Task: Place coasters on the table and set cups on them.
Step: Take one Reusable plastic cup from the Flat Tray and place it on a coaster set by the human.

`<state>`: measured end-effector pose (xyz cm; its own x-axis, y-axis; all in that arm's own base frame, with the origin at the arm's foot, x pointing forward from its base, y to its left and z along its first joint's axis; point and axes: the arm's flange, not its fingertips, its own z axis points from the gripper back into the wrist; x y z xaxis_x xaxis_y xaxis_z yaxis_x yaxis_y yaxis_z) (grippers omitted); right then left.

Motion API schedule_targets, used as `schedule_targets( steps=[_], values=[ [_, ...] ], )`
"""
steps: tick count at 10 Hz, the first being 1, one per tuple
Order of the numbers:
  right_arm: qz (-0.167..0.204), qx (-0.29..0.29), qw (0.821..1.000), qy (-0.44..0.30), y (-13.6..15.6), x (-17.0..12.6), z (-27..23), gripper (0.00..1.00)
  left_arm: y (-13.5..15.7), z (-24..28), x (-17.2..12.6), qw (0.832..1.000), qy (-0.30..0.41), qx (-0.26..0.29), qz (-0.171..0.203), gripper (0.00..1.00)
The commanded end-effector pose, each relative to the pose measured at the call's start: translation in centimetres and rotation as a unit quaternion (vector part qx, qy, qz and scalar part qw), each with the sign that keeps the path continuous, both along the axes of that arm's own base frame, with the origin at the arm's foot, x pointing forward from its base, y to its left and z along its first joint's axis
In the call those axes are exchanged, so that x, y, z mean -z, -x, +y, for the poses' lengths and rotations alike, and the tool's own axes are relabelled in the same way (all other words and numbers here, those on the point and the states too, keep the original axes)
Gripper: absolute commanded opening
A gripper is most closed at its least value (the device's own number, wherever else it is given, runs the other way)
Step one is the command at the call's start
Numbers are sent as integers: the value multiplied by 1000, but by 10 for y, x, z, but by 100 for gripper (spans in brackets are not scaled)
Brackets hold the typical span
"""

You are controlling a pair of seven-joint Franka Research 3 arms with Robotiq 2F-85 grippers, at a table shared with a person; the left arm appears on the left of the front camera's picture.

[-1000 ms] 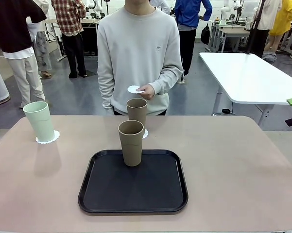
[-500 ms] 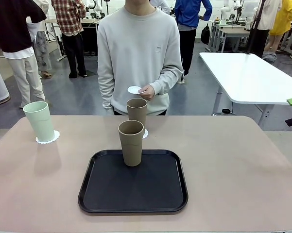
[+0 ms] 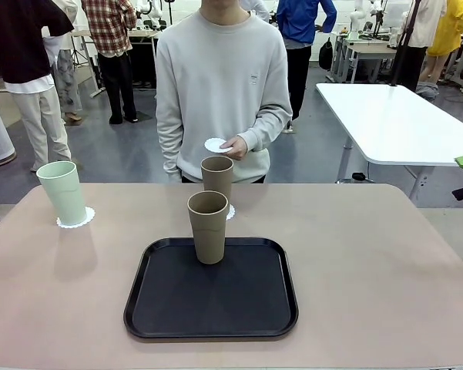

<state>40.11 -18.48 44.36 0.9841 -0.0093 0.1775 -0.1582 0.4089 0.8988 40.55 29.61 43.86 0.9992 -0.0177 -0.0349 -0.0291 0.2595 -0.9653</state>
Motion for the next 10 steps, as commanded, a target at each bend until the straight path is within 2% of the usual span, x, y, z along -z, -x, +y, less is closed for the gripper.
schedule_targets(
  steps=[1,4,5,10],
  values=[
    [-6,1,1000,-1,-1,0,1,100,4,0,6,1000,-18,1,-12,100],
    [-6,1,1000,-1,-1,0,1,100,6,1,4,999,-28,-3,-34,100],
    [-6,1,1000,-1,-1,0,1,100,-1,3,3,1000,-11,-4,-11,100],
    [-6,1,1000,-1,-1,0,1,100,-1,3,3,1000,-11,-4,-11,100]
  ],
)
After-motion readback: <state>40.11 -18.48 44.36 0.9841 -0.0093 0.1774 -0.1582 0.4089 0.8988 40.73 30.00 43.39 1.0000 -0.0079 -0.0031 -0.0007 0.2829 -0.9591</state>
